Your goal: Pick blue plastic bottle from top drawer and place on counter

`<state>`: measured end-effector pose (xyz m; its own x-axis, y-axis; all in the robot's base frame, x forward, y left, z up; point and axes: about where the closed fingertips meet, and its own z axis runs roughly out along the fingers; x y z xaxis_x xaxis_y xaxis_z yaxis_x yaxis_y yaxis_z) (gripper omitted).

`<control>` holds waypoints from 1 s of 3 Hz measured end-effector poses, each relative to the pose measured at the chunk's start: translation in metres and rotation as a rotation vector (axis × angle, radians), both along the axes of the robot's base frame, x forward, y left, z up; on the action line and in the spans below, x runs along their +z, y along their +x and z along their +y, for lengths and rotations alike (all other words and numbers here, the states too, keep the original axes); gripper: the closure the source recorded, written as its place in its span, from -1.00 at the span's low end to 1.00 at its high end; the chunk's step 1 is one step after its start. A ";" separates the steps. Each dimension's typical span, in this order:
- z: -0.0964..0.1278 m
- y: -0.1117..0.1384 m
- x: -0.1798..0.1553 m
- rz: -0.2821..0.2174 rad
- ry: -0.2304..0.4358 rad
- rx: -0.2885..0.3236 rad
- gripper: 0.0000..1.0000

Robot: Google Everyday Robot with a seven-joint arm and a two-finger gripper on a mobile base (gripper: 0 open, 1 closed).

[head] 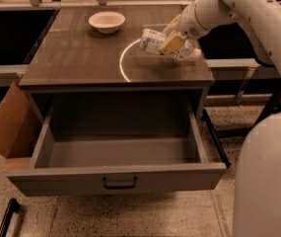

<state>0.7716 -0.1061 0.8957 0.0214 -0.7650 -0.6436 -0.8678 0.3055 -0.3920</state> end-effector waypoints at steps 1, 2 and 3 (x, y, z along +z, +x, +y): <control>0.003 0.008 -0.003 0.015 -0.002 -0.002 0.16; 0.004 0.013 -0.006 0.026 -0.004 -0.003 -0.31; 0.005 0.015 -0.008 0.034 -0.006 -0.005 -0.77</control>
Offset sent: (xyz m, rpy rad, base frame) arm 0.0197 -0.0008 -0.0007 -0.0066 0.0302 -0.0131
